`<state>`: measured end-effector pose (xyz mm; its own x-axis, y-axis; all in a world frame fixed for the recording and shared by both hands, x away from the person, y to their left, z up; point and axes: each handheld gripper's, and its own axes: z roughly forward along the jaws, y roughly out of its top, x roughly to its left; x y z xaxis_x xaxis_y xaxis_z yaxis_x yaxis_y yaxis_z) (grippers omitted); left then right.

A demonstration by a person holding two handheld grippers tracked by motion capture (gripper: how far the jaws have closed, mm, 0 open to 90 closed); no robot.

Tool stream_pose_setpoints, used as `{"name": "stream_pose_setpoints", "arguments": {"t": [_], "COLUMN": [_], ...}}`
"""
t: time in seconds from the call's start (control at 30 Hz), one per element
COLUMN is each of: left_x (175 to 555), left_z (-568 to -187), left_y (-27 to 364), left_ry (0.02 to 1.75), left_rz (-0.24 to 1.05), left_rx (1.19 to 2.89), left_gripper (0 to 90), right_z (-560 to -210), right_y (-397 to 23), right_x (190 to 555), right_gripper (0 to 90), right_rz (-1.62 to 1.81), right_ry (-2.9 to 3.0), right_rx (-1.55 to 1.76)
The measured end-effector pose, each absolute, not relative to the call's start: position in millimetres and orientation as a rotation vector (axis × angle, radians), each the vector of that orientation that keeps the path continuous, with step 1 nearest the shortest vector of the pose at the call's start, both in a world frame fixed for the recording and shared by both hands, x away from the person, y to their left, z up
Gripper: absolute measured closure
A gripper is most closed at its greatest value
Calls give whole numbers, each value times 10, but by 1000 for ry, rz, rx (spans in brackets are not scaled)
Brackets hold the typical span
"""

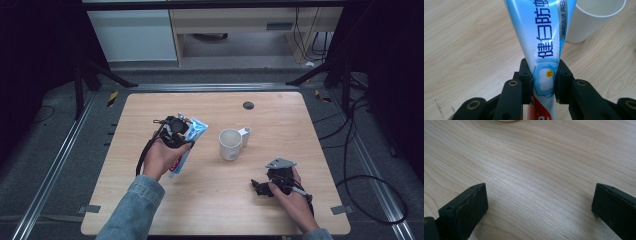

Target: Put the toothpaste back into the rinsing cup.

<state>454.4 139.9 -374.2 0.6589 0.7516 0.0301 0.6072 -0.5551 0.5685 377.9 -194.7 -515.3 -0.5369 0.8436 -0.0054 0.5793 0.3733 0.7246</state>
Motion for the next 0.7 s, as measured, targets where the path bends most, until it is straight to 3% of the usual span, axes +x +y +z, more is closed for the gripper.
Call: {"name": "stream_pose_setpoints", "arguments": {"t": [0.7], "left_x": [4416], "left_z": [-3318], "left_y": [988], "left_ry": [916], "left_rz": [459], "left_rx": [2239], "left_gripper": [714], "right_z": [-5152], "right_y": [-1943], "right_x": [3776], "right_gripper": [6], "right_rz": [963], "right_ry": [2260], "right_rx": [1243]}}
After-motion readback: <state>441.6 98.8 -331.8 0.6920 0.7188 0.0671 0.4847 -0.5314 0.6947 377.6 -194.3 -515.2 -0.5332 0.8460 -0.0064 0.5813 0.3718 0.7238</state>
